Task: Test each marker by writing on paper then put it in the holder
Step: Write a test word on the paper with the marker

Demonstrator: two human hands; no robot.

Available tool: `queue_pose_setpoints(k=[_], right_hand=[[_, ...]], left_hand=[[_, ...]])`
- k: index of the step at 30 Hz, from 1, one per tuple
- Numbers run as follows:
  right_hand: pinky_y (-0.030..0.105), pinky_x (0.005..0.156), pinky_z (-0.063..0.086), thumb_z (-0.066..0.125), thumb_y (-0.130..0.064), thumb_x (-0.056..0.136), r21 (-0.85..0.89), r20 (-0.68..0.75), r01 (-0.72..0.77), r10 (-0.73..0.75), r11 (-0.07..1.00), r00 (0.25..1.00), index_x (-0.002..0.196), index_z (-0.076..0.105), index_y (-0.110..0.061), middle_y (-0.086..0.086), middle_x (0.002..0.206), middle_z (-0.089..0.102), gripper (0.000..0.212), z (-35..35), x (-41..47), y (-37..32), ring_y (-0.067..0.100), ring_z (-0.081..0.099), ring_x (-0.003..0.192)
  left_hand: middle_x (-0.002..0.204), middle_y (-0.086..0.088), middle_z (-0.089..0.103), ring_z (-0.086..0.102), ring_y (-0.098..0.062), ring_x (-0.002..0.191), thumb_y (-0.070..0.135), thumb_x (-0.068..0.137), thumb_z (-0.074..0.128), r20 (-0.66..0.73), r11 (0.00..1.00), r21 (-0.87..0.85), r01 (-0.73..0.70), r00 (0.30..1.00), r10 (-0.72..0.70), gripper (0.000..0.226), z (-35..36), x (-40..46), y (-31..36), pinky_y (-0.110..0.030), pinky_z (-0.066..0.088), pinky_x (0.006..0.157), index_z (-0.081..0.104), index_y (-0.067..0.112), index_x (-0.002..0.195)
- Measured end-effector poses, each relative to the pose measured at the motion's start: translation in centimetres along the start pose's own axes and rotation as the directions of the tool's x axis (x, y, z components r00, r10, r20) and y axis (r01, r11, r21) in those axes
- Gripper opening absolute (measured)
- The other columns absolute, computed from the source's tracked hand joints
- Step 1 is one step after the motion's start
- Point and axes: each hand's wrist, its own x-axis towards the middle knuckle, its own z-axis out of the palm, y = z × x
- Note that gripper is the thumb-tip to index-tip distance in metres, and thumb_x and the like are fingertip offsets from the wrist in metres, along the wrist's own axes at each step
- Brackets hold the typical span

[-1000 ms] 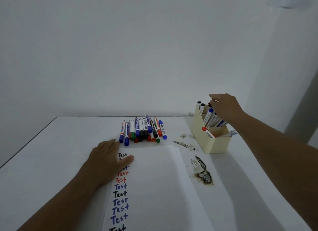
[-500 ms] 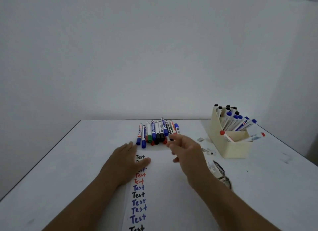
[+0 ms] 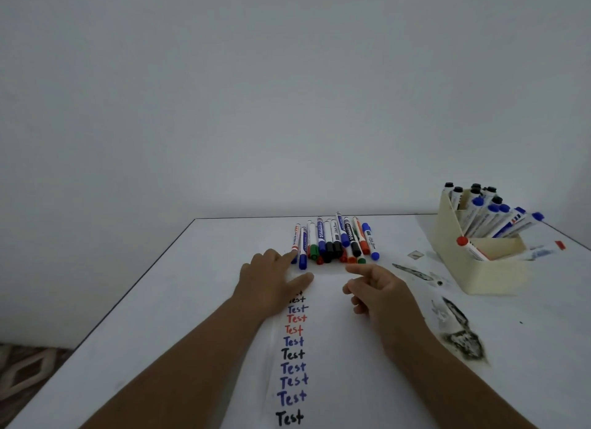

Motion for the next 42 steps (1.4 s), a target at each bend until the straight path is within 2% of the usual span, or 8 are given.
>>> queue_pose_setpoints(k=[2,5,11,18,23,27,32,42], right_hand=[[0.025,0.071,0.056,0.061,-0.009,0.098,0.018,0.008,0.011,-0.011,1.0,1.0,0.115,0.067,-0.025,0.0,0.088,0.074,0.025,-0.1,0.1,0.1,0.017,0.066,0.079],[0.024,0.069,0.056,0.061,-0.01,0.098,0.039,0.023,0.009,-0.01,0.999,1.0,0.112,0.068,-0.027,0.0,0.087,0.075,0.023,0.0,0.2,0.2,0.017,0.066,0.08],[0.023,0.068,0.055,0.06,-0.009,0.098,0.052,0.054,0.004,-0.007,0.999,0.999,0.115,0.068,-0.022,0.003,0.092,0.074,0.023,-0.2,0.4,0.4,0.018,0.066,0.081],[0.023,0.066,0.055,0.061,-0.008,0.097,0.046,0.054,0.005,-0.007,0.999,0.999,0.119,0.067,-0.02,0.002,0.087,0.075,0.025,-0.1,0.5,0.4,0.016,0.065,0.075],[0.024,0.063,0.055,0.069,-0.028,0.094,0.086,0.064,0.027,-0.033,0.996,0.997,0.127,0.061,-0.03,0.001,0.085,0.075,0.035,-0.1,0.2,-0.2,0.012,0.062,0.069],[0.028,0.057,0.048,0.074,-0.045,0.08,0.24,0.083,0.059,-0.081,0.969,0.993,0.126,0.062,-0.035,0.004,0.085,0.074,0.049,-0.2,-0.8,-1.0,0.013,0.057,0.063],[0.033,0.058,0.053,0.072,-0.031,0.076,0.339,0.056,0.151,-0.18,0.929,0.982,0.105,0.072,-0.013,0.016,0.075,0.067,0.035,-0.6,-1.5,-1.4,0.024,0.058,0.062],[0.029,0.06,0.053,0.067,-0.026,0.076,0.404,0.232,-0.043,-0.057,0.914,0.971,0.092,0.081,-0.014,0.011,0.075,0.063,0.025,-0.2,-2.0,-1.6,0.018,0.057,0.063]], left_hand=[[0.107,0.009,0.057,0.054,-0.016,0.1,0.084,0.082,0.036,-0.064,0.995,-0.084,0.048,0.997,-0.053,0.064,-0.1,0.3,0.1,-0.039,0.042,0.087,0.052,0.035,0.12],[0.087,0.01,0.056,0.054,-0.012,0.079,0.077,0.083,0.05,-0.137,0.969,-0.225,0.099,0.982,-0.132,0.05,-0.3,0.7,0.0,-0.039,0.049,0.078,0.048,0.029,0.095],[0.099,0.003,0.064,0.058,-0.011,0.084,0.025,0.098,0.055,-0.182,0.961,-0.258,0.094,0.973,-0.144,0.01,-0.3,1.0,-1.1,-0.036,0.055,0.077,0.054,0.027,0.107],[0.108,0.01,0.065,0.061,-0.007,0.09,0.019,0.1,0.057,-0.27,0.785,-0.61,0.107,0.903,-0.333,0.031,-2.2,-1.6,-1.1,-0.007,0.039,0.066,0.054,0.026,0.13],[0.093,0.019,0.067,0.063,0.0,0.081,0.016,0.098,0.061,-0.229,0.589,-0.806,-0.058,0.948,-0.221,0.032,-3.1,-5.1,1.7,-0.019,0.053,0.073,0.062,0.038,0.12],[0.094,0.021,0.063,0.06,-0.002,0.082,0.017,0.099,0.059,-0.184,0.636,-0.758,-0.144,0.983,0.003,0.036,-2.8,-6.9,3.7,-0.017,0.051,0.073,0.056,0.047,0.119],[0.103,0.019,0.056,0.054,-0.003,0.09,0.036,0.105,0.043,-0.068,0.838,-0.509,-0.197,0.98,0.189,0.033,-2.5,-7.7,3.7,-0.014,0.041,0.077,0.049,0.037,0.138],[0.087,0.009,0.058,0.054,-0.007,0.078,0.043,0.105,0.036,0.019,0.896,-0.369,-0.247,0.962,0.273,0.011,-3.6,-7.9,2.3,-0.029,0.044,0.07,0.045,0.042,0.099]])
